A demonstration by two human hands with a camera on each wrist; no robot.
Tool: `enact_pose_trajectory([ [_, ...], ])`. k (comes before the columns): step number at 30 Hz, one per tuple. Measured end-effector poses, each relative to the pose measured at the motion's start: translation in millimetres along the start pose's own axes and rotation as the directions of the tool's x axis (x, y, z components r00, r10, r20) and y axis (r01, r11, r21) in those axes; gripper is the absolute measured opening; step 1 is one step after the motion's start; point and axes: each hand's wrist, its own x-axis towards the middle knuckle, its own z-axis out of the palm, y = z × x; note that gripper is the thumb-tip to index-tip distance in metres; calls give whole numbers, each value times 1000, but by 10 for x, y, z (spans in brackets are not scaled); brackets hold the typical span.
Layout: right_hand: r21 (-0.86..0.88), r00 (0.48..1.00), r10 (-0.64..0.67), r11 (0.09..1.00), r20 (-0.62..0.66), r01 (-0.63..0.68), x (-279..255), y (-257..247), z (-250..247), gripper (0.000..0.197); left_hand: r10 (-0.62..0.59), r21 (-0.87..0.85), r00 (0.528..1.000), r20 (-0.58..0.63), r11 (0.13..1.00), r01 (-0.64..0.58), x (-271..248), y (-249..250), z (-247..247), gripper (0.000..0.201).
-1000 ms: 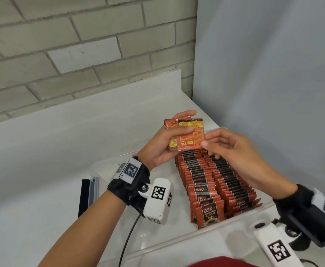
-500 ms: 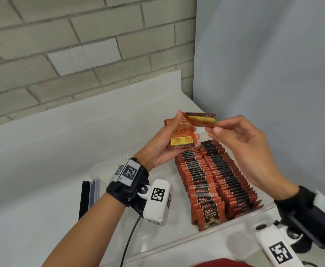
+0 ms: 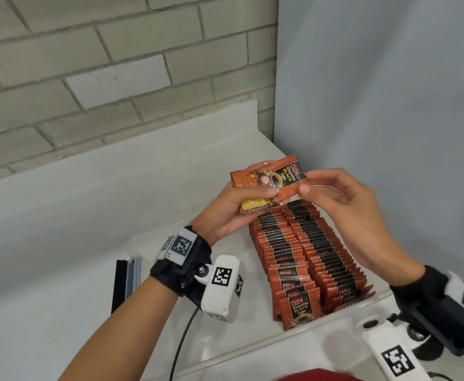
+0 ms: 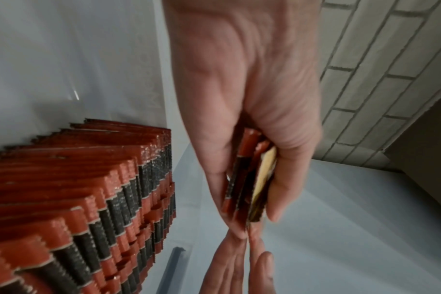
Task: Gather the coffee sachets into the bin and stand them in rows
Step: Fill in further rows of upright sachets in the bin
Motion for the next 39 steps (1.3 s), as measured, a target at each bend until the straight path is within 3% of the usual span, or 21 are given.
enact_pose_trajectory([
  [5, 140, 994, 105, 984, 28, -108, 31, -18, -11, 33, 12, 32, 1000, -3, 999, -12, -10, 18, 19, 51],
  [11, 284, 960, 237, 920, 146, -271, 77, -18, -62, 33, 31, 24, 999, -35, 999, -30, 14, 35, -40, 76],
  [17, 322, 927, 315, 873, 203, -367, 120, 4, -110, 30, 42, -5, 999, 0, 999, -42, 15, 32, -47, 67],
  [20, 236, 954, 257, 928, 153, -287, 96, -74, -166, 29, 68, -60, 997, -26, 996, -70, 15, 45, -63, 60],
  [22, 66, 979, 167, 982, 117, -176, 52, -206, -227, 26, 91, -95, 994, -66, 991, -97, 19, 68, -93, 63],
  [24, -127, 981, 70, 991, 179, -48, -25, -378, -293, 21, 93, -115, 988, -122, 988, -107, 27, 91, -110, 63],
  [26, -278, 940, 33, 958, 339, 66, -141, -534, -335, 15, 87, -144, 982, -169, 983, -112, 25, 101, -107, 46],
  [29, -500, 792, 133, 833, 596, 237, -312, -567, -344, 12, 65, -166, 977, -201, 981, -100, 17, 97, -85, 29],
  [32, -607, 682, 254, 716, 686, 344, -403, -392, -336, 12, 55, -152, 975, -215, 984, -89, 6, 92, -69, 26],
  [35, -622, 655, 264, 672, 708, 401, -418, -145, -349, 12, 55, -156, 972, -230, 983, -93, -4, 111, -64, 32],
  [39, -657, 674, 249, 600, 695, 456, -390, 46, -335, 9, 50, -170, 972, -229, 981, -90, -15, 112, -64, 35],
])
